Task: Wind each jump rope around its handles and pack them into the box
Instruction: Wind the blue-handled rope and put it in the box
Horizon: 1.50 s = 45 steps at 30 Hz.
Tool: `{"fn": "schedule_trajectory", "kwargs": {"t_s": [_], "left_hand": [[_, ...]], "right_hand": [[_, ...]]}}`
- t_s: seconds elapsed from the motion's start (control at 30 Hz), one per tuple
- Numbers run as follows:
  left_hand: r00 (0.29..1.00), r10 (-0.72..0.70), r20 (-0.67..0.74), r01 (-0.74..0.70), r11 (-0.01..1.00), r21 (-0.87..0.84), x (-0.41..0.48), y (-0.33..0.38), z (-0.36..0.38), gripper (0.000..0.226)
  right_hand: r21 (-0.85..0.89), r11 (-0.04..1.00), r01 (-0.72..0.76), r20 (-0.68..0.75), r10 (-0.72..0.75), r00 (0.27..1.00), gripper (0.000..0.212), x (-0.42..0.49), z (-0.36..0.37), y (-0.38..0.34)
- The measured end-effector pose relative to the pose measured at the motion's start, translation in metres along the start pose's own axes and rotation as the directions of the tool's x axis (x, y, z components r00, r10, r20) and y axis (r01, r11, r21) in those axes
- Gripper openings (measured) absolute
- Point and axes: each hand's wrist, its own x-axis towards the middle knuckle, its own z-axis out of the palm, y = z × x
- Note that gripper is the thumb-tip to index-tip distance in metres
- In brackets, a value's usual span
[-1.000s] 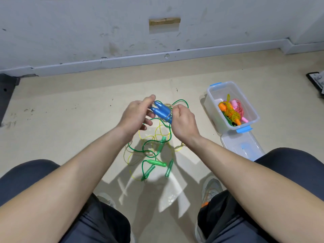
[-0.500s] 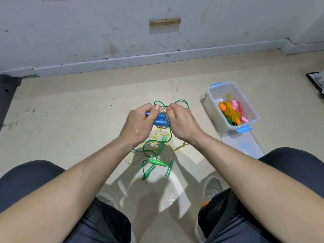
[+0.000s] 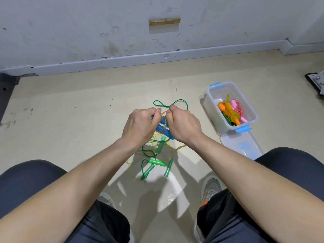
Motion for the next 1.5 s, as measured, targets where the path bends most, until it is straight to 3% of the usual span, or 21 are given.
{"fn": "schedule_trajectory", "kwargs": {"t_s": [0.27, 0.4, 0.5, 0.67, 0.9, 1.03, 1.17, 1.3, 1.4, 1.5], "left_hand": [[0.996, -0.089, -0.021, 0.089, 0.996, -0.007, 0.000, 0.002, 0.004, 0.046], [0.998, -0.059, 0.017, 0.057, 0.994, 0.091, -0.003, -0.004, 0.010, 0.041], [0.999, -0.011, 0.042, 0.004, 0.986, 0.165, -0.003, -0.010, 0.012, 0.045], [0.999, 0.029, -0.019, -0.024, 0.975, 0.221, 0.005, -0.016, 0.007, 0.041], [0.982, 0.180, 0.052, -0.187, 0.926, 0.328, -0.001, -0.017, 0.007, 0.047], [0.961, 0.230, 0.155, -0.269, 0.912, 0.310, -0.007, -0.014, 0.011, 0.055], [0.956, 0.146, 0.253, -0.219, 0.931, 0.293, -0.008, -0.012, 0.011, 0.042], [0.953, 0.109, 0.281, -0.190, 0.941, 0.279, -0.007, -0.009, 0.009, 0.045], [0.944, 0.154, 0.293, -0.232, 0.939, 0.255, -0.008, -0.002, 0.008, 0.062], [0.953, 0.151, 0.263, -0.203, 0.962, 0.184, -0.008, 0.001, 0.008, 0.063]], "right_hand": [[-0.153, 0.983, 0.106, -0.145, -0.128, 0.981, 0.026, -0.001, 0.002, -0.011], [0.170, 0.982, -0.087, 0.114, 0.068, 0.991, 0.035, 0.011, -0.006, -0.010], [0.501, 0.815, -0.292, 0.294, 0.157, 0.943, 0.029, 0.012, -0.016, -0.009], [0.692, 0.594, -0.410, 0.383, 0.180, 0.906, 0.024, 0.011, -0.023, -0.009], [0.768, 0.432, -0.473, 0.387, 0.274, 0.880, 0.028, 0.017, -0.031, -0.002], [0.793, 0.392, -0.467, 0.412, 0.220, 0.884, 0.031, 0.015, -0.028, -0.005], [0.800, 0.423, -0.425, 0.367, 0.216, 0.905, 0.032, 0.016, -0.029, -0.004], [0.854, 0.320, -0.410, 0.329, 0.278, 0.903, 0.033, 0.018, -0.033, -0.006], [0.882, 0.263, -0.391, 0.305, 0.314, 0.899, 0.033, 0.019, -0.033, -0.007], [0.872, 0.344, -0.347, 0.261, 0.272, 0.926, 0.036, 0.018, -0.031, -0.004]]}}
